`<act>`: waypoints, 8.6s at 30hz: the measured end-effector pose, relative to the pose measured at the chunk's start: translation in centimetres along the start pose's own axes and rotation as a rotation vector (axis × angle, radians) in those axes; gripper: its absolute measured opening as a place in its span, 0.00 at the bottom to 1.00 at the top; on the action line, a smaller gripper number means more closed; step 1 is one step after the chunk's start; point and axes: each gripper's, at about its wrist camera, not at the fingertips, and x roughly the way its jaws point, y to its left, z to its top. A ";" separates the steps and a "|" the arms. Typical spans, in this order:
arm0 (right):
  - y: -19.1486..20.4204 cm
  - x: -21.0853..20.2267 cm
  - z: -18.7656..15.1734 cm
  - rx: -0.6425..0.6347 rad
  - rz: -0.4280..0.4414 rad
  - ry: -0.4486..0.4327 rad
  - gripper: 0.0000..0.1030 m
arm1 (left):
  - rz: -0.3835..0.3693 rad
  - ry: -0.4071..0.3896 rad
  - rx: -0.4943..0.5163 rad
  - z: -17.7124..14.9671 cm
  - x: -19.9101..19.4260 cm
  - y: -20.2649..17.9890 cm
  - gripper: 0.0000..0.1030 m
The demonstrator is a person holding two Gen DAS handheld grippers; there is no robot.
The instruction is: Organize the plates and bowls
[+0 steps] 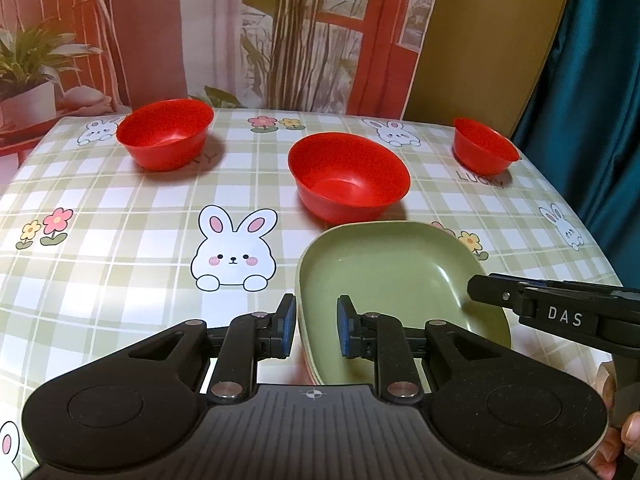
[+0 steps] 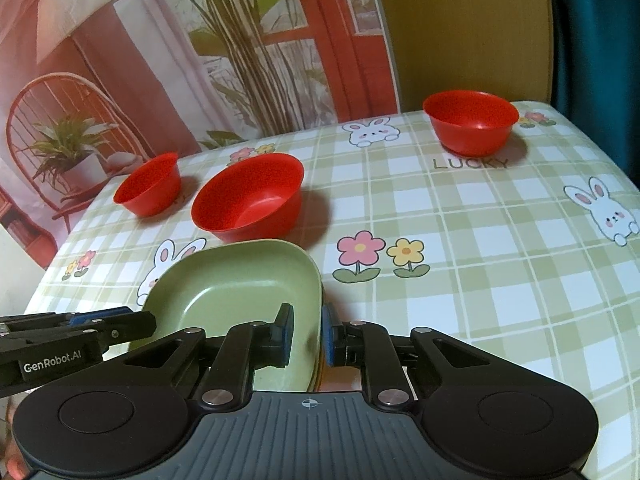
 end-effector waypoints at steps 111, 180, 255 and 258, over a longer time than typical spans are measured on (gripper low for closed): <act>-22.8 5.1 15.5 0.087 -0.142 -0.192 1.00 | -0.078 -0.101 0.040 13.3 16.4 -16.9 0.63; 2.0 0.3 12.9 0.122 0.201 -0.131 0.19 | -0.079 -0.209 -0.080 8.6 0.5 -2.7 0.14; 0.9 10.0 11.5 0.116 0.123 0.053 0.21 | -0.024 -0.068 -0.020 8.0 10.5 -0.3 0.19; 0.9 9.8 11.5 0.112 0.116 0.044 0.21 | -0.004 -0.071 -0.027 8.0 10.5 -0.2 0.40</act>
